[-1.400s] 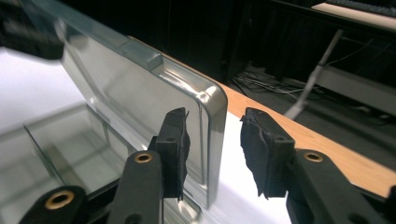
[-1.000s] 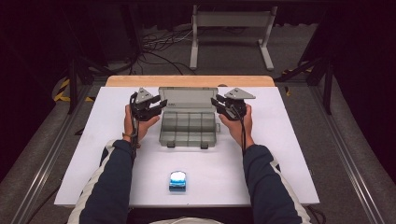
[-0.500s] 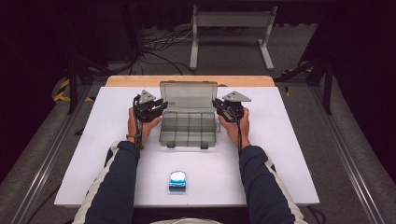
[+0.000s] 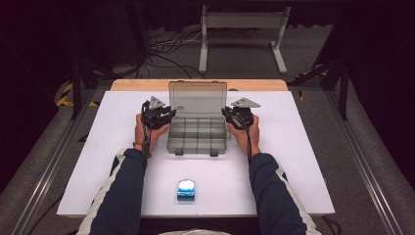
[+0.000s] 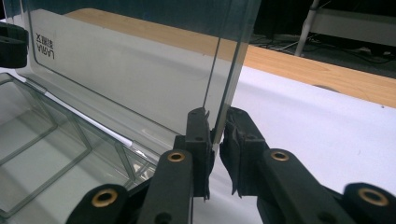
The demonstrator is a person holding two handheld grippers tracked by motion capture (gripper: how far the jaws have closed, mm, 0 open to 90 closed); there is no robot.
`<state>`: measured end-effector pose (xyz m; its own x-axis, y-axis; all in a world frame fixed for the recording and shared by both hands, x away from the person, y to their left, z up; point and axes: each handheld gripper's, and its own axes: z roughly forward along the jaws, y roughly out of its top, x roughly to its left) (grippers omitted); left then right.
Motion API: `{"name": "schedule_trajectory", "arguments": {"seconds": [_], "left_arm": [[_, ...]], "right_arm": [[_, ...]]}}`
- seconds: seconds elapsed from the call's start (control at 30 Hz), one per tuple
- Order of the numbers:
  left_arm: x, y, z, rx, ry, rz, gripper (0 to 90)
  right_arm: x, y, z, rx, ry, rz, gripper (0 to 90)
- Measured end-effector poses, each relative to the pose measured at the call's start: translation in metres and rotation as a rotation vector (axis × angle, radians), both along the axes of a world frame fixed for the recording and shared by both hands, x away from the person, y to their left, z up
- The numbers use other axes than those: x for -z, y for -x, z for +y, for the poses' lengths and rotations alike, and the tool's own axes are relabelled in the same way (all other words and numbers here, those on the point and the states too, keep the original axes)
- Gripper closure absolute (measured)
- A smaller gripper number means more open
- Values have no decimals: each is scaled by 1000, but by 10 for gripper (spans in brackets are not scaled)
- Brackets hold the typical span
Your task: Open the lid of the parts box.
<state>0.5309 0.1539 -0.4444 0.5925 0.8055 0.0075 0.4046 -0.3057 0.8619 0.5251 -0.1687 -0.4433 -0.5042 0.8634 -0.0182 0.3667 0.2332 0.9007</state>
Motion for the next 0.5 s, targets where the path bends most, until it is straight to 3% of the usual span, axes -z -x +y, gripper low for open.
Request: {"name": "schedule_trajectory", "arguments": {"seconds": [0.5], "left_arm": [[3, -2, 0, -17, -32, 5, 686]], "right_arm": [[5, 1, 11, 12, 73, 5, 731]]}}
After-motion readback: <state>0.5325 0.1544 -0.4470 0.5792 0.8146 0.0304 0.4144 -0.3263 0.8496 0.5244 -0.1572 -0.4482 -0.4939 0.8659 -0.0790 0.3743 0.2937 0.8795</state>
